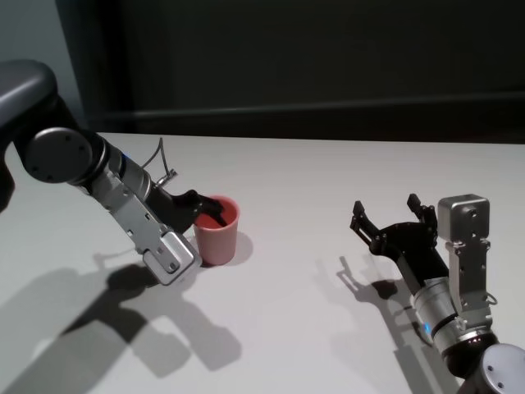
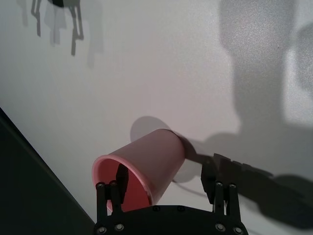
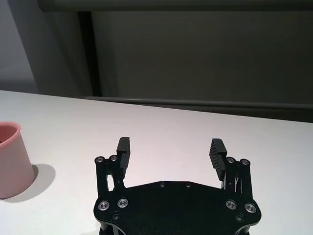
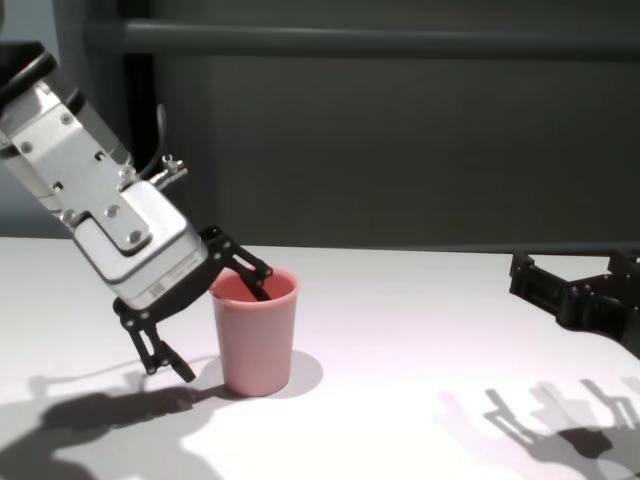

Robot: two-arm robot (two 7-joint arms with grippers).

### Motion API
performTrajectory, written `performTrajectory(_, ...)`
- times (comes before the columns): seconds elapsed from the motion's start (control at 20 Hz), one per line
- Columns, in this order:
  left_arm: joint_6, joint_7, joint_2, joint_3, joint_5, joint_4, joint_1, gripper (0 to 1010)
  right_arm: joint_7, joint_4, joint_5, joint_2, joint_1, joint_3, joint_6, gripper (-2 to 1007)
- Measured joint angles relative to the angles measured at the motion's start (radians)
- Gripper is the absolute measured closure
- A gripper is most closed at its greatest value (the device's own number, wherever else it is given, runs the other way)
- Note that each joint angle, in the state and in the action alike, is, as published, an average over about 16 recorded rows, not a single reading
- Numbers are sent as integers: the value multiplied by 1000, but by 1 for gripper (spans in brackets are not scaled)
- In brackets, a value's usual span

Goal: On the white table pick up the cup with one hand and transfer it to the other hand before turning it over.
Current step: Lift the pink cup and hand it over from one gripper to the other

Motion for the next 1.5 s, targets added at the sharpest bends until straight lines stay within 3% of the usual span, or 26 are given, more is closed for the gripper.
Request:
performTrajectory(0.4,2,-1,4,15,-16,1,-5,222,0,0,0,0,0,0,0,3)
performTrajectory(1.15,-7,17,15,39,-47,5,-12,727,0,0,0,0,0,0,0,3)
performTrajectory(1.5,-1,45,27,31,-89,-5,-7,899,0,0,0,0,0,0,0,3)
